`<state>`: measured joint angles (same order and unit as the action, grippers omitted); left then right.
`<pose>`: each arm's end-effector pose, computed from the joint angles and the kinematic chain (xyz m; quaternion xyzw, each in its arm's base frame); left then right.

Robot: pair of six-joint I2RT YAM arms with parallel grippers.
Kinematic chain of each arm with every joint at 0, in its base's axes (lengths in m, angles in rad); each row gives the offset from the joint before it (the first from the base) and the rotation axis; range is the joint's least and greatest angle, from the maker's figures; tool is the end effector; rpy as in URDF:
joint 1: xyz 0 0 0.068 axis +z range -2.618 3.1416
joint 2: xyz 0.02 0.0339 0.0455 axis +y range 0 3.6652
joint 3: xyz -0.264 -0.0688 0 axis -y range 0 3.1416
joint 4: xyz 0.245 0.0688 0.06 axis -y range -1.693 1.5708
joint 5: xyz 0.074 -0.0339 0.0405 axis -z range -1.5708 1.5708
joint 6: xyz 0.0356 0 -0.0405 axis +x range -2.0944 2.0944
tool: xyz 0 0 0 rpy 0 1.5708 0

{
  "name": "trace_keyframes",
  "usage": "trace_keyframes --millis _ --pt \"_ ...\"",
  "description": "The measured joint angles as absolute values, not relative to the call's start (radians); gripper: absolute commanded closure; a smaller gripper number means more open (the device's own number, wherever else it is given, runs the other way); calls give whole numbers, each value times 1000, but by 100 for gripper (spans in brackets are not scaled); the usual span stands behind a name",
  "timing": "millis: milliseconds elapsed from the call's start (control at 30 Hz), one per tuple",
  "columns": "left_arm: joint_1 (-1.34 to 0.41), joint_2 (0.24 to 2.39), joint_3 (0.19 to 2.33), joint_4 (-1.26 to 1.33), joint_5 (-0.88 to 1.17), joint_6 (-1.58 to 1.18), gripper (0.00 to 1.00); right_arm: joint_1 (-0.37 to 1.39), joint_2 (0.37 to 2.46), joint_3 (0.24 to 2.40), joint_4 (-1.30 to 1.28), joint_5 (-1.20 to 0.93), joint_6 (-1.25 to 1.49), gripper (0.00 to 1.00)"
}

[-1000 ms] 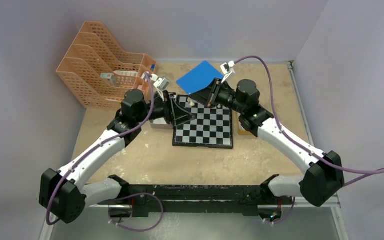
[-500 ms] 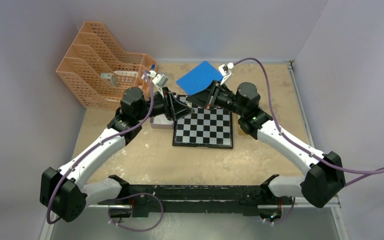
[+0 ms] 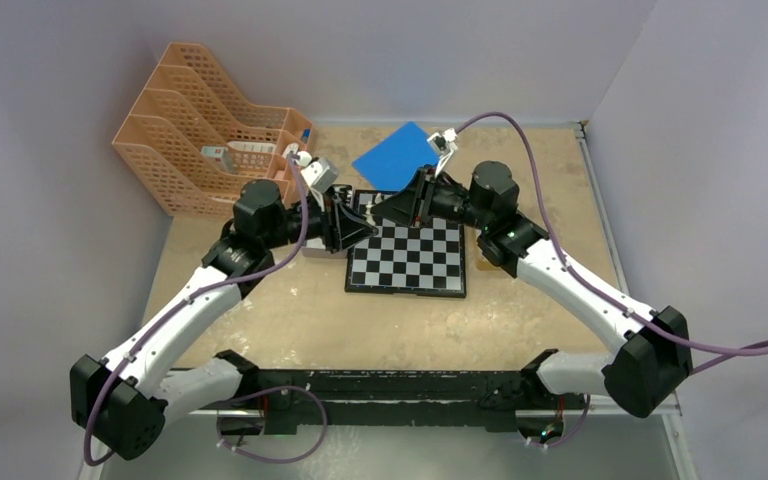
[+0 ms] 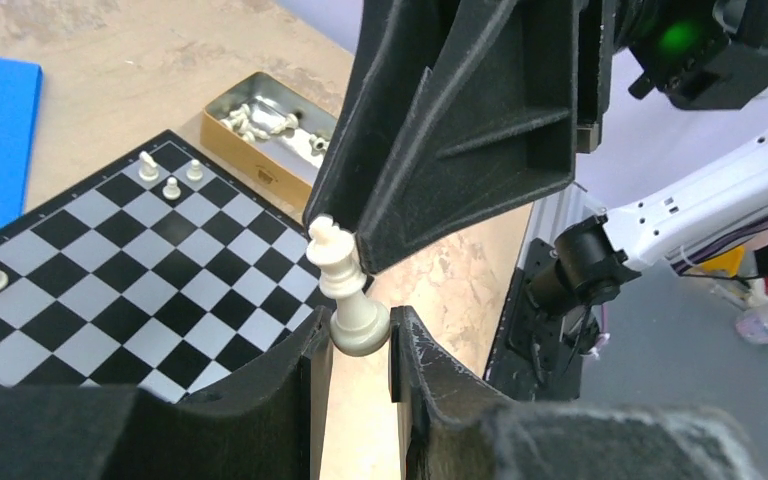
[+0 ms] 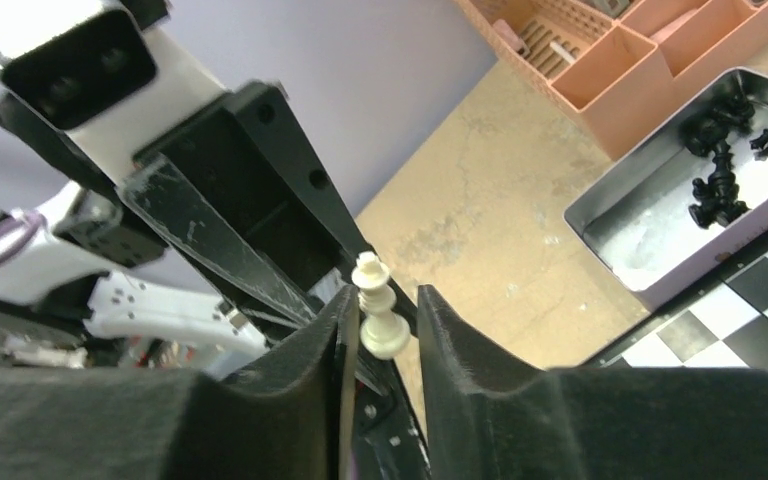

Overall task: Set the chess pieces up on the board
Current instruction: Place the chess piece on the chessboard.

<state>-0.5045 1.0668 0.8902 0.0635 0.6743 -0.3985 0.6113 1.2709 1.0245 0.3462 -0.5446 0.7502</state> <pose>0.2041 -0.1381 0.3492 0.2573 0.6913 -0.4963 0.4579 0.2336 0.1862 0.3746 -0.1541 0.6585 0.5897 0.4414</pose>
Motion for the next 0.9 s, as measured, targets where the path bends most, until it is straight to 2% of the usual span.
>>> trace_keyframes --millis 167,467,900 --pt "-505 1024 893 -29 680 -253 91 611 1271 1051 241 -588 665 58" --pt "-504 1044 949 -214 751 -56 92 611 1311 1177 113 -619 548 59" --pt "-504 1093 952 -280 792 12 92 647 1423 1253 -40 -628 458 64"
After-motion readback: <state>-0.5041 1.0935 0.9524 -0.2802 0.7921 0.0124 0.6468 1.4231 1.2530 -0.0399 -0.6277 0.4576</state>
